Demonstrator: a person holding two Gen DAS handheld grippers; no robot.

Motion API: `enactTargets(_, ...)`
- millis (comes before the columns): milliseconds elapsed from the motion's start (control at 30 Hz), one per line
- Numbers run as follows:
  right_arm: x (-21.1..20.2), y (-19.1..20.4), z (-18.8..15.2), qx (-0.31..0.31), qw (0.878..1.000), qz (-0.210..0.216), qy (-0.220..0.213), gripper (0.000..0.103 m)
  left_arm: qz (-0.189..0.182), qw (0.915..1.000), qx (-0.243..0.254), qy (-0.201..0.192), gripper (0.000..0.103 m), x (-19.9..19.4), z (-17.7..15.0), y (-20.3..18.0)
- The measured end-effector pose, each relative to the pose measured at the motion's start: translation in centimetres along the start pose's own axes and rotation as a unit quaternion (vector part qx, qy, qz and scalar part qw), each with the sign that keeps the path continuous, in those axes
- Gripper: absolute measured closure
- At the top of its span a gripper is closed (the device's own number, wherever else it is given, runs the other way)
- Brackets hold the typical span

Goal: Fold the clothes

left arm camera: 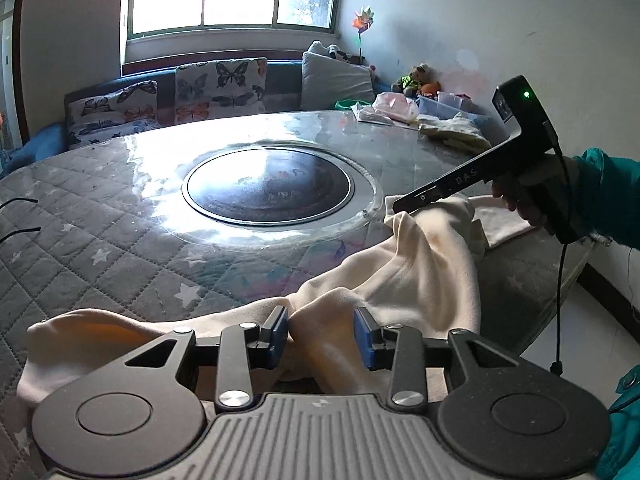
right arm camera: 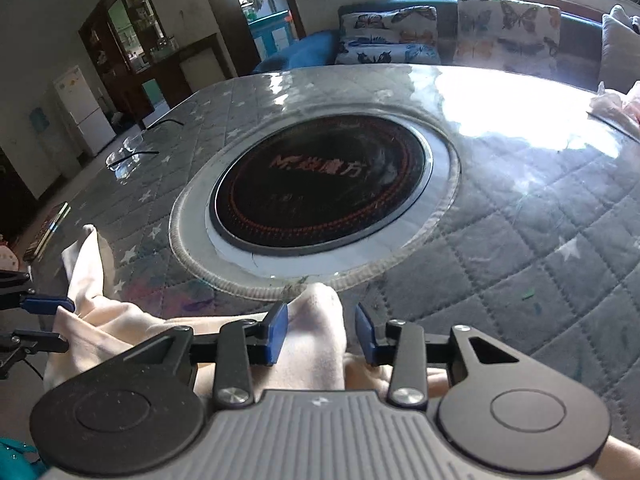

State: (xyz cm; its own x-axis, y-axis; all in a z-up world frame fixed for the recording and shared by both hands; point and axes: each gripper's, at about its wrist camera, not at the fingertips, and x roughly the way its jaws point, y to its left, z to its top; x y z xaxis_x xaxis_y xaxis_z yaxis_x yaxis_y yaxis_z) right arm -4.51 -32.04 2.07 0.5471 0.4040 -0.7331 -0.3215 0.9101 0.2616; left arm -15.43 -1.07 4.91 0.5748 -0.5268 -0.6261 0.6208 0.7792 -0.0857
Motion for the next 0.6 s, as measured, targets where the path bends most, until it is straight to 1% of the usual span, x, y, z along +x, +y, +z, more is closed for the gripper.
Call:
enactTargets(100, 0.1, 0.0, -0.1, 0.004, 1.000, 0.007, 0.001, 0.067, 0.002, 1.0000, -0.004, 0.004, 0.066, 0.1, 0.0, 0.1)
enactTargets(133, 0.0, 0.1, -0.2, -0.001, 1.000, 0.006, -0.001, 0.072, 0.003, 1.0000, -0.004, 0.003, 0.068, 0.1, -0.1, 0.1)
enactTargets(200, -0.1, 0.4, -0.2, -0.011, 1.000, 0.000, -0.003, 0.074, 0.007, 1.0000, -0.001, 0.000, 0.078, -0.1, -0.1, 0.0)
enactTargets(267, -0.3, 0.8, -0.2, -0.028, 1.000, -0.009, -0.004, 0.079, 0.009, 1.0000, 0.002, -0.005, 0.086, -0.2, -0.1, -0.1)
enactTargets(333, -0.5, 1.3, -0.2, -0.046, 0.999, -0.017, -0.010, 0.084, 0.012, 0.9998, 0.009, -0.013, 0.092, -0.3, 0.2, -0.3)
enactTargets(367, -0.6, 1.4, -0.2, -0.053, 0.998, -0.022, -0.015, 0.088, 0.015, 0.9996, 0.014, -0.017, 0.094, -0.3, 0.4, -0.4)
enactTargets(400, -0.9, 1.6, -0.2, -0.059, 0.998, -0.026, -0.021, 0.089, 0.017, 0.9994, 0.017, -0.023, 0.095, -0.3, 0.8, -0.4)
enactTargets(467, -1.4, 1.9, 0.1, -0.069, 0.996, -0.040, -0.033, 0.090, 0.028, 0.9987, 0.025, -0.034, 0.095, -0.2, 1.8, -0.1)
enactTargets(600, -2.7, 1.9, 1.3, -0.074, 0.994, -0.059, -0.060, 0.092, 0.061, 0.9957, 0.041, -0.057, 0.096, 0.6, 4.9, 1.3)
